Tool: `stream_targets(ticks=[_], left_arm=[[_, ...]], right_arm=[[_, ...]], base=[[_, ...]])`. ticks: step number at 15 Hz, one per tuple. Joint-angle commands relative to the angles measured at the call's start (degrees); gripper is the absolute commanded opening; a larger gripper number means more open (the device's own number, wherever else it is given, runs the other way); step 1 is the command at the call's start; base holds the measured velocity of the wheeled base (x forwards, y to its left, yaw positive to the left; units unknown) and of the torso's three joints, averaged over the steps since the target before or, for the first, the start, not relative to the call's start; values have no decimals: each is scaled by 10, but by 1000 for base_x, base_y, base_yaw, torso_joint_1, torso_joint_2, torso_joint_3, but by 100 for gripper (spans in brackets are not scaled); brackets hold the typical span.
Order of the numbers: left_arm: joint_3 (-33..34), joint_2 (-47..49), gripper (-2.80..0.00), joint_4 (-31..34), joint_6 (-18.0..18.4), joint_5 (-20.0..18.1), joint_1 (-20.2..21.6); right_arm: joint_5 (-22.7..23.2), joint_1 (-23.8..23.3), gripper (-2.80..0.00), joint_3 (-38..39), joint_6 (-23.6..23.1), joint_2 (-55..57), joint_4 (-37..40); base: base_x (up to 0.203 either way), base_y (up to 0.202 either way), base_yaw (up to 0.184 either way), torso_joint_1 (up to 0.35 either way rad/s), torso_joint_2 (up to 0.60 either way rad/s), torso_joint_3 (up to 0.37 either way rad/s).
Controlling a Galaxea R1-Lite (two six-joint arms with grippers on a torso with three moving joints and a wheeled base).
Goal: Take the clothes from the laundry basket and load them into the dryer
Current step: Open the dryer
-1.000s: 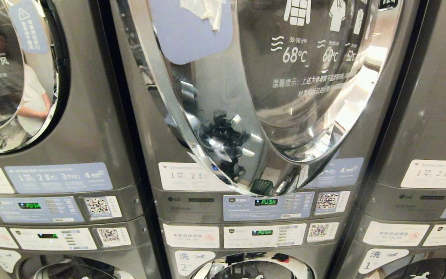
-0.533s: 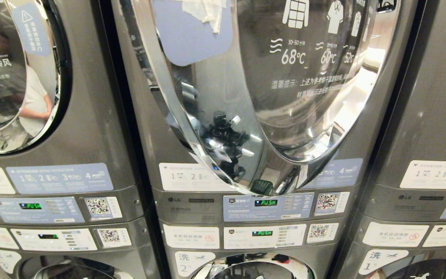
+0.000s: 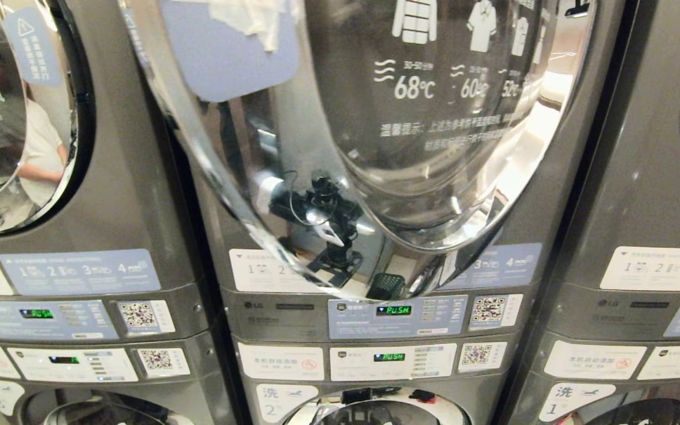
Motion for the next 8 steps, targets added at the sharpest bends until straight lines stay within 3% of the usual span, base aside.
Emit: stream_targets(ticks=[1,8], left_arm=[[1,0,-280,0,0,0,0],[0,0,-280,0,-1,0,0]], right_arm=[[0,0,0,0,2,0,-1],[-5,0,0,0,15,0,-2]], base=[[0,-192,5,6,5,4],[0,-196,1,3,0,4]])
